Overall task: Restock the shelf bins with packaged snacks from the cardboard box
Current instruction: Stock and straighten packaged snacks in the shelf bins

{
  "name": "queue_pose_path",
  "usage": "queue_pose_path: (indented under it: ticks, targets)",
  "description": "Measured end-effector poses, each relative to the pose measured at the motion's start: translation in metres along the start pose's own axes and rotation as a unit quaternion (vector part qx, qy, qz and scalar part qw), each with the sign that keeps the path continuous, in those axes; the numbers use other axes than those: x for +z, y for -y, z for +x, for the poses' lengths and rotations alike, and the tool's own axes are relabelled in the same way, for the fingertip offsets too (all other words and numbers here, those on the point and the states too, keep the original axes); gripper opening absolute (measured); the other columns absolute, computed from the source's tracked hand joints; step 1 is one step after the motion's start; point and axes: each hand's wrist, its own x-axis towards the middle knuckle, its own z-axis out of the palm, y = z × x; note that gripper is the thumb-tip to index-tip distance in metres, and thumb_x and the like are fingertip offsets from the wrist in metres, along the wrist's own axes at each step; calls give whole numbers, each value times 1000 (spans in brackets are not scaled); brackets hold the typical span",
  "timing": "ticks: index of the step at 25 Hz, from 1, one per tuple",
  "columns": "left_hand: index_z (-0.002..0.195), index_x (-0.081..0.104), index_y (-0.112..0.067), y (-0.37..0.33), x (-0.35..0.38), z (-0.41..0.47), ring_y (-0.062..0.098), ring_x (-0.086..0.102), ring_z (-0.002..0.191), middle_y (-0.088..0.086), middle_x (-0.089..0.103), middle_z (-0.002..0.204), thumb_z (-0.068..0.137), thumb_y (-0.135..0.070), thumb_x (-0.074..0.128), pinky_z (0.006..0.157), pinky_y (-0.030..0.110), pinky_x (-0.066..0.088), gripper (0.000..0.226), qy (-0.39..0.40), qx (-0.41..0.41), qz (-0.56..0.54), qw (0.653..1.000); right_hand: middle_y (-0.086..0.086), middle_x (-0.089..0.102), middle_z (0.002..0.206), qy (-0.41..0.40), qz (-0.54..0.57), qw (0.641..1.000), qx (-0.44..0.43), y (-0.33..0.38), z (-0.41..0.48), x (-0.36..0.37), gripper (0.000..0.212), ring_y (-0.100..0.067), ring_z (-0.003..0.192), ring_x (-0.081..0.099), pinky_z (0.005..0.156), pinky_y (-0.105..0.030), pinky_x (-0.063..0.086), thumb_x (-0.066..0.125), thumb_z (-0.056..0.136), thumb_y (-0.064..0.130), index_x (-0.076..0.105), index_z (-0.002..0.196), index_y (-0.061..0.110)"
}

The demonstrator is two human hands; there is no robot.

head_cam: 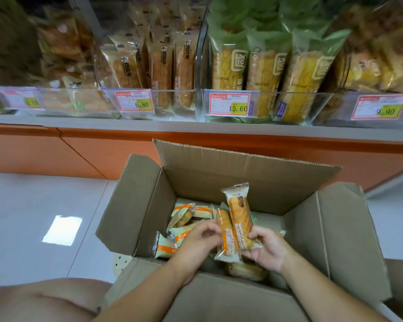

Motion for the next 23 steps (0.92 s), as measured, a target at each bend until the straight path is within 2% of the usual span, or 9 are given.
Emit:
queue_pose_path:
  ticks: [3,4,6,10,12,14,16,19,23]
  targets:
    - [116,60,-13,3,-1,8,20,68,104,8,69,115,67,-24,87,100,38,51,57,-29,-48,-53,997,-26,62,112,22,19,999,-25,-2,-5,8,62,-37,96,60,77,-48,59,64,50,-4,61,112,-2]
    - [121,61,-10,-1,-1,8,23,68,108,10,70,116,72,-22,83,102,41,50,55,1,-66,-72,995,-27,62,114,33,16,999,-31,-3,-8,12,67,-38,100,58,82,-49,58,67,45,-4,63,112,-3]
    - [123,63,-9,-9,-2,6,27,68,108,12,72,115,87,-2,66,97,42,53,37,65,-112,-113,985,-25,63,115,34,1,998,-44,-2,-13,17,67,-37,102,57,84,-46,56,61,52,-2,61,119,-4]
    - [124,62,-21,-15,-14,10,31,68,105,15,71,116,85,9,57,89,47,56,49,83,-125,-115,982,-20,68,101,49,5,996,-76,9,-26,25,51,-30,85,64,80,-45,46,43,73,0,57,122,1]
    - [126,60,-19,-19,-20,12,37,65,112,18,68,120,77,9,58,96,54,51,57,79,-111,-137,981,-19,68,100,43,-17,994,-95,14,-29,31,46,-26,82,67,79,-44,49,63,75,15,60,121,8]
    - [126,58,-14,-31,-23,12,39,63,113,20,67,120,70,6,58,101,61,45,60,69,-94,-157,981,-19,68,109,39,-82,991,-103,16,-32,41,65,-30,95,67,86,-47,52,85,65,33,61,122,12]
    - [127,56,-14,-51,-32,8,35,67,108,17,70,116,77,1,61,99,58,48,52,66,-66,-153,984,-19,67,116,33,-146,981,-127,20,-36,56,59,-36,106,64,98,-55,47,82,74,34,59,124,13]
    - [129,54,-20,-89,-50,-3,28,68,108,9,71,116,89,-12,66,99,53,50,43,68,-9,-94,993,-9,71,114,15,-260,948,-182,34,-47,91,45,-29,106,67,100,-54,47,74,80,34,61,121,22]
    - [128,55,-18,-153,-81,-26,31,68,109,10,71,117,83,-21,73,100,57,47,49,60,75,-63,993,13,71,110,4,-414,863,-291,70,-68,164,33,-6,100,68,98,-40,49,65,88,34,58,120,36]
